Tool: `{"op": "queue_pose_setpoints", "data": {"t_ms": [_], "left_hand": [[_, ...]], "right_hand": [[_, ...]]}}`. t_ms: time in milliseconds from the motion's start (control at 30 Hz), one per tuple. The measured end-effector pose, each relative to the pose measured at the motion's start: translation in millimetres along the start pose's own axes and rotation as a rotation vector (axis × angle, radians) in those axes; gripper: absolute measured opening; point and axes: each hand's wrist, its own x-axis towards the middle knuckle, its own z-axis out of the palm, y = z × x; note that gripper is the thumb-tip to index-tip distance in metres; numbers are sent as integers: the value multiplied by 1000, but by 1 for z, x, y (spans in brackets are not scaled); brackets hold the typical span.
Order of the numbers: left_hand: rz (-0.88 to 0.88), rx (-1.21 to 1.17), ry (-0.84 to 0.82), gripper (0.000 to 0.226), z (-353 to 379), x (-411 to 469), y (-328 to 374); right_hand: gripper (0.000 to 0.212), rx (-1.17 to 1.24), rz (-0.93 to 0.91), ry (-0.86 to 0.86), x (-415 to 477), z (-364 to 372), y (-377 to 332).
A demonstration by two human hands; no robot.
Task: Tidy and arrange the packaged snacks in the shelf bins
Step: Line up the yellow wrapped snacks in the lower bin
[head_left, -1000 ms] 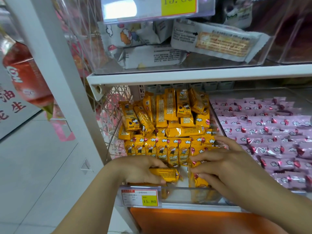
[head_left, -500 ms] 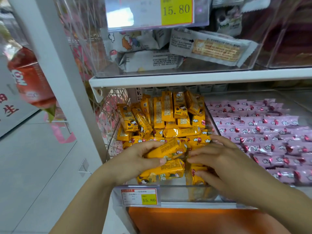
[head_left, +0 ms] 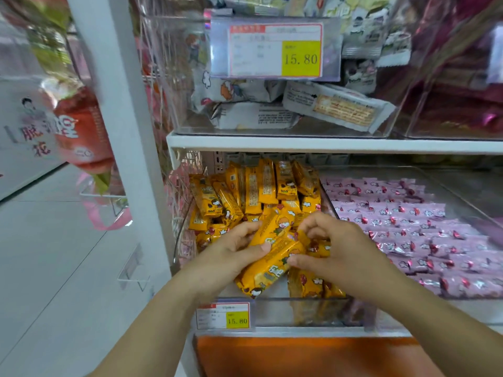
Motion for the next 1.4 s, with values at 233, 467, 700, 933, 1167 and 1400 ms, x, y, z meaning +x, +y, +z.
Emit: {"op": "queue_pose_setpoints", "data": {"t_ms": [233, 467, 700, 933, 1167, 1400], "left_hand": [[78, 418, -49, 27, -2, 2, -7], [-37, 736, -128, 30, 3, 11, -14], [-139, 614, -189, 39, 4, 18, -15], [-184, 512, -230, 35, 6, 17, -13], [-154, 510, -210, 40, 2, 15, -3], [-172, 433, -171, 36, 0, 15, -2]], "right_hand": [[32, -405, -214, -34, -4, -8, -11], [28, -597, -235, -218, -12, 5, -9], [28, -310, -189, 115, 12, -6, 1], [55, -509, -117, 194, 56, 5, -4], [10, -378, -367, 458, 58, 12, 12], [33, -539, -217, 388, 66, 11, 9]]}}
